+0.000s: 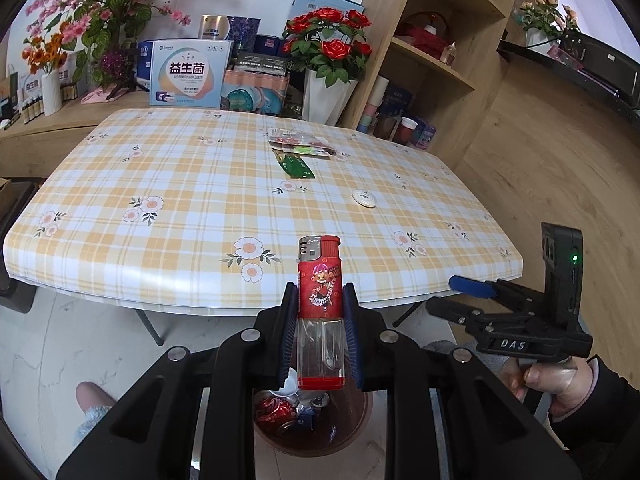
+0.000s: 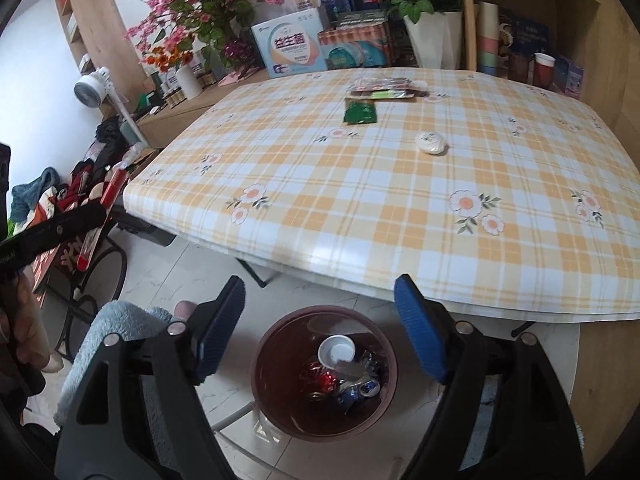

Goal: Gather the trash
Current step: 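Carry both items over the bin while the right tool releases the box inside, then open the left tool over the bin and drop the red lighter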

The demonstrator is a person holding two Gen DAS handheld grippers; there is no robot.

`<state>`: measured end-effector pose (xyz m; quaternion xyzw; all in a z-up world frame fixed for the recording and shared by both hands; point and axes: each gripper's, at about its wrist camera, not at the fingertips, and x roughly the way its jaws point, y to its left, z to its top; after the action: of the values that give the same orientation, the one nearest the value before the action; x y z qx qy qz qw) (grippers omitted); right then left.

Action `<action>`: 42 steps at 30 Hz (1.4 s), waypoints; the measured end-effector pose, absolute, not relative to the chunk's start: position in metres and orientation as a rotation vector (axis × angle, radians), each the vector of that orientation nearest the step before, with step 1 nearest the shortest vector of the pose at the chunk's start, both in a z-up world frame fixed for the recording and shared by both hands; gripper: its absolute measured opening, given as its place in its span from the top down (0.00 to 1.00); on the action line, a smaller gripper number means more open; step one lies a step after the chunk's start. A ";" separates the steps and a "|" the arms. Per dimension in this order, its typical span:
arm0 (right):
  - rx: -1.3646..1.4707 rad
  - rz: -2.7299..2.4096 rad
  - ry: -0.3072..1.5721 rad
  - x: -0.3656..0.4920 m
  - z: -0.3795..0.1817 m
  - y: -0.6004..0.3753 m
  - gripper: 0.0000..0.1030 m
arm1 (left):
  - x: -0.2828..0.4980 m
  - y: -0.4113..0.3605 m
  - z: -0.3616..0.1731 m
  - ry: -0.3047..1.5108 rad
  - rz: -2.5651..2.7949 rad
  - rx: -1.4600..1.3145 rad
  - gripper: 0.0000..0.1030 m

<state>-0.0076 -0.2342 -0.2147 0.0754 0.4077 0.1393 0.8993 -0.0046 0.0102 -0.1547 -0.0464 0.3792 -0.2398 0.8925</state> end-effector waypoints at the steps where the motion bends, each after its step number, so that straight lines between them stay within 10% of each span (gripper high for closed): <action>1: 0.164 0.273 0.832 -0.007 -0.213 -0.238 0.16 | -0.004 0.009 -0.156 0.790 -0.498 -0.093 0.78; 23: 0.224 0.079 0.699 -0.008 -0.187 -0.301 0.06 | -0.003 -0.043 -0.182 0.882 -0.639 -0.001 0.78; 26: 0.233 0.081 0.693 -0.010 -0.186 -0.303 0.06 | -0.003 -0.047 -0.179 0.855 -0.647 -0.008 0.46; 42: 0.224 0.066 0.719 -0.006 -0.192 -0.302 0.06 | 0.020 0.001 -0.166 0.767 -0.422 -0.059 0.11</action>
<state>-0.0059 -0.3017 -0.1919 0.1094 0.3511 0.0321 0.9294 0.0197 0.0007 -0.1657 -0.0287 0.3711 -0.2042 0.9054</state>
